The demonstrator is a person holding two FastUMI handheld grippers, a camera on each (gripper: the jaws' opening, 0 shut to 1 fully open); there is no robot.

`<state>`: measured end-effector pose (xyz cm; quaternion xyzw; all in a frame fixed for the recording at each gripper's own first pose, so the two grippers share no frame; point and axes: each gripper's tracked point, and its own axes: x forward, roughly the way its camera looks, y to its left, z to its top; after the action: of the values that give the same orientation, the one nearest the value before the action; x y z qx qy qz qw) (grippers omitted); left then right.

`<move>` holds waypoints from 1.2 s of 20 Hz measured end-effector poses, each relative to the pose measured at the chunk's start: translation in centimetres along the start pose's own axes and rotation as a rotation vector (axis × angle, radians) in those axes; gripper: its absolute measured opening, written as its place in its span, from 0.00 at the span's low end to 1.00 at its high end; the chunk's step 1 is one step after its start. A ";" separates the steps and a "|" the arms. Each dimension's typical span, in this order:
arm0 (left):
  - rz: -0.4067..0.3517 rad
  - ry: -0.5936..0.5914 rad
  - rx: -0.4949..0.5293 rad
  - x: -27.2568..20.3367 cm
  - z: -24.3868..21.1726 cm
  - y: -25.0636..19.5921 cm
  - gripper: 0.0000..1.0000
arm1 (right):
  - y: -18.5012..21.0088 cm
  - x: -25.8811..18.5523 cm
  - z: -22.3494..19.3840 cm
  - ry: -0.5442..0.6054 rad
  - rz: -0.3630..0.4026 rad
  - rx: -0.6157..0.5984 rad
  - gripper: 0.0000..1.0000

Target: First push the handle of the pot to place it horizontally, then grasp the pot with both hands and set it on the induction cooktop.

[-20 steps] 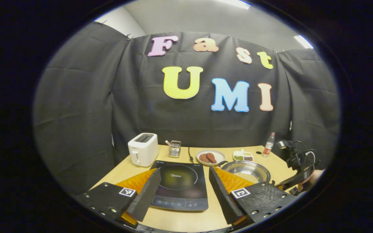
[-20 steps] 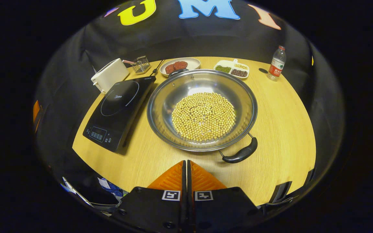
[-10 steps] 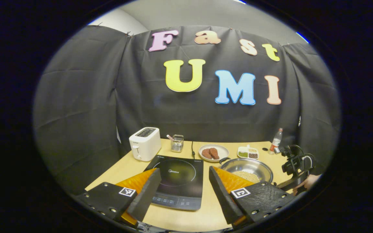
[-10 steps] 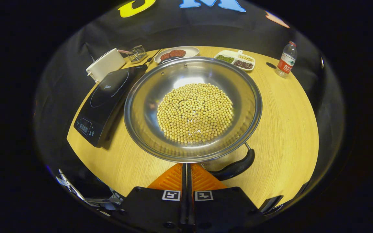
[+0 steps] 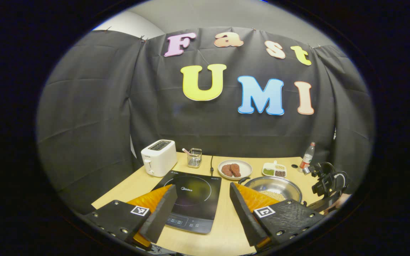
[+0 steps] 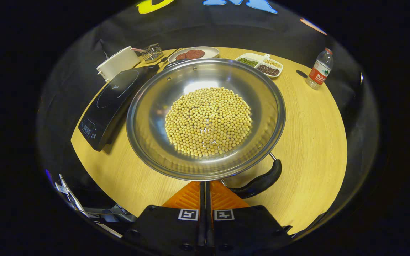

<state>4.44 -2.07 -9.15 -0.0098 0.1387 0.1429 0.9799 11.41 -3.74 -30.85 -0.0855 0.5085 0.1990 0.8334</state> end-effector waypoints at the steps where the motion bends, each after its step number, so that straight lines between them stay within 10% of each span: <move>1: 0.008 0.006 0.001 -0.1 -0.1 -0.1 0.90 | -0.6 -0.1 0.0 0.001 -0.003 -0.010 0.02; 24: 0.244 0.084 -0.016 -5.4 -2.4 -3.7 0.90 | -11.0 1.2 4.0 -0.018 -0.112 0.000 0.02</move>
<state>-0.17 -7.24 -10.01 -0.0066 0.1785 0.2618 0.9485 19.80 -12.06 -30.73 -0.1120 0.4954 0.1527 0.8478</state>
